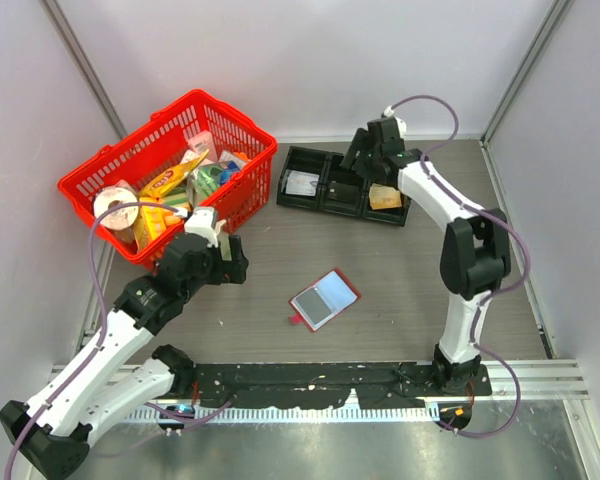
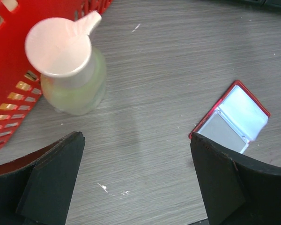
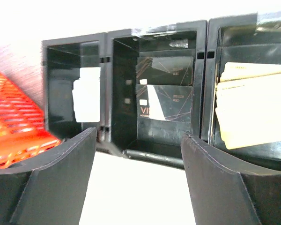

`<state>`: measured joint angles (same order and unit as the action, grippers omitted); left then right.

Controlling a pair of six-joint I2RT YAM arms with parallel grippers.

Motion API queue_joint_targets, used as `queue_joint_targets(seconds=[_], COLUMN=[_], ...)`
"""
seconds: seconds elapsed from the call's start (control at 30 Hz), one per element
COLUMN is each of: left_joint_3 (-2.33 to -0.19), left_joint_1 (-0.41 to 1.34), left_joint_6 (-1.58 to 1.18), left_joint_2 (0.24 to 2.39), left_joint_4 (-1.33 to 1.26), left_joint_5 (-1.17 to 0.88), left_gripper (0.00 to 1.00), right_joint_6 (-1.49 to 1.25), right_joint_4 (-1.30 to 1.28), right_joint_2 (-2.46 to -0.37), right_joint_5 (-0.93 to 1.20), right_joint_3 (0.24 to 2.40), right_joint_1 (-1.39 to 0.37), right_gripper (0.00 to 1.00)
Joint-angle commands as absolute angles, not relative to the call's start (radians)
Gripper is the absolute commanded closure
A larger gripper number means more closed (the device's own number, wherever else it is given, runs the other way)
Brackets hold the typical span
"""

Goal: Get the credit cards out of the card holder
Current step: Place the credit card in the storage box, then remove the credit card from the card holder.

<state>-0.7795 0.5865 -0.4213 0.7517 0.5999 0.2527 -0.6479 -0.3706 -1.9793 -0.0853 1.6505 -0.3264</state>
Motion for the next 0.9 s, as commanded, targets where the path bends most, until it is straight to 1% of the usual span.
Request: queue_joint_targets(seconds=[0.0,0.1,0.23,0.3,0.43,0.5,0.63,0.87], left_joint_3=[-0.819,-0.822,-0.792,-0.775,-0.746,-0.73,-0.672,-0.621], left_joint_1=[0.584,0.612,0.702,0.768,0.85,0.871,0.884,0.913], left_joint_6=[-0.48,-0.537,-0.635,-0.693,-0.8,-0.848,-0.923,-1.0], left_joint_2=[0.784,0.816,0.86,0.896,0.985,1.026,1.091,1.213], left_joint_4=[0.574,0.577,0.548,0.526,0.48,0.454,0.355,0.227], left_joint_5=[0.161,0.109,0.126,0.144,0.181,0.195,0.181,0.1], left_gripper=[0.0,0.0,0.0,0.0,0.02,0.04,0.09,0.19], right_joint_6=[-0.5,-0.422,-0.31,-0.252,-0.198,-0.183,-0.215,-0.258], right_joint_4=[-0.436,-0.436,-0.372,-0.332,-0.284,-0.258,-0.183,-0.081], right_joint_2=[-1.794,-1.705,-1.56,-1.467,-1.37,-1.335,-1.298,-1.302], right_joint_5=[-0.127,-0.118,-0.098,-0.072,-0.089,-0.101,-0.097,-0.118], right_joint_3=[1.616,1.525,1.321,1.185,1.005,0.932,0.806,0.697], right_joint_1=[-0.366,-0.405,-0.501,-0.586,-0.717,-0.79,-0.868,-0.974], right_gripper=[0.23,0.23,0.23,0.24,0.25,0.25,0.25,0.26])
